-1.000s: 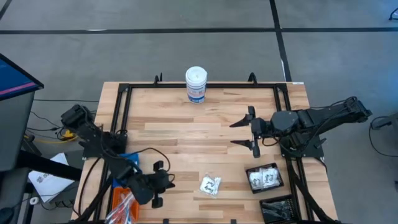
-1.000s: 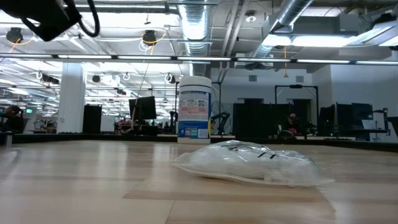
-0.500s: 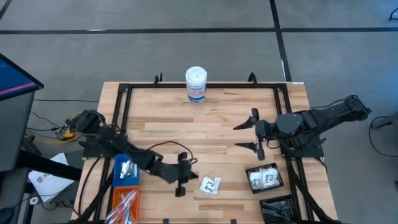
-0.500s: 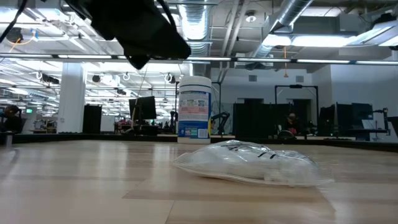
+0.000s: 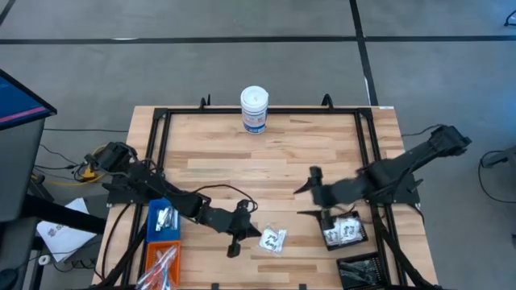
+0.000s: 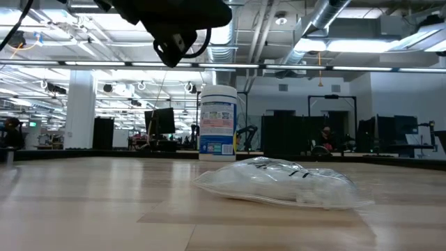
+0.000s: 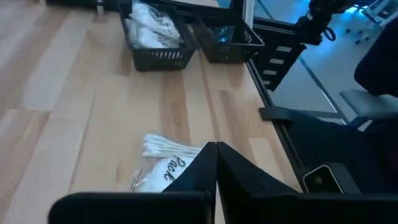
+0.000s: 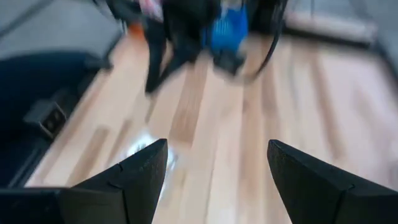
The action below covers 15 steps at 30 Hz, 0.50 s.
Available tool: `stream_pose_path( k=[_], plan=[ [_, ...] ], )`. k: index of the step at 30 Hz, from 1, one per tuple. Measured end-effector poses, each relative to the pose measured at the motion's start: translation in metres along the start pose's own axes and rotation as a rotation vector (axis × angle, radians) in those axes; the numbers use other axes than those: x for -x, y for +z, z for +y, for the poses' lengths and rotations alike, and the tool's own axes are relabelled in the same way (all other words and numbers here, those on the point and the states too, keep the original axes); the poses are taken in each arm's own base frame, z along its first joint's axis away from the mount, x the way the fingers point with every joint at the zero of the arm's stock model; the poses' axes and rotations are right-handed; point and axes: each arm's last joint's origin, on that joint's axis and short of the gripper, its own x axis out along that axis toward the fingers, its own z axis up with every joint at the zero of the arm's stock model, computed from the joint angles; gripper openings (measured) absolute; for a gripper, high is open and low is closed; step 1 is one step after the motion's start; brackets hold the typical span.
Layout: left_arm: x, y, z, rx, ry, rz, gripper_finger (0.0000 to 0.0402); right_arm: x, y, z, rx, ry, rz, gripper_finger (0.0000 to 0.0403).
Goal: Pick & Place Travel size toiletries
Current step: Put the white cotton swab pack into the top black bin
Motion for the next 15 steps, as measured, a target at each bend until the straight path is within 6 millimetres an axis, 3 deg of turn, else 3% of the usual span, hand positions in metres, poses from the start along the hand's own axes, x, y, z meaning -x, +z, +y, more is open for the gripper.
stream_pose_path(
  k=[5, 10, 15],
  plan=[
    [-0.017, -0.011, 0.006, 0.074, 0.008, -0.008, 0.0001, -0.050, -0.030, 0.017, -0.078, -0.033, 0.262, 0.0271],
    [-0.043, -0.038, 0.015, 0.155, 0.009, 0.042, 0.0001, -0.090, -0.059, 0.030, -0.132, -0.082, 0.431, 0.0271],
    [-0.042, -0.034, 0.014, 0.135, -0.034, 0.038, 0.0001, -0.117, -0.078, 0.036, -0.142, -0.124, 0.490, 0.0271]
  ],
)
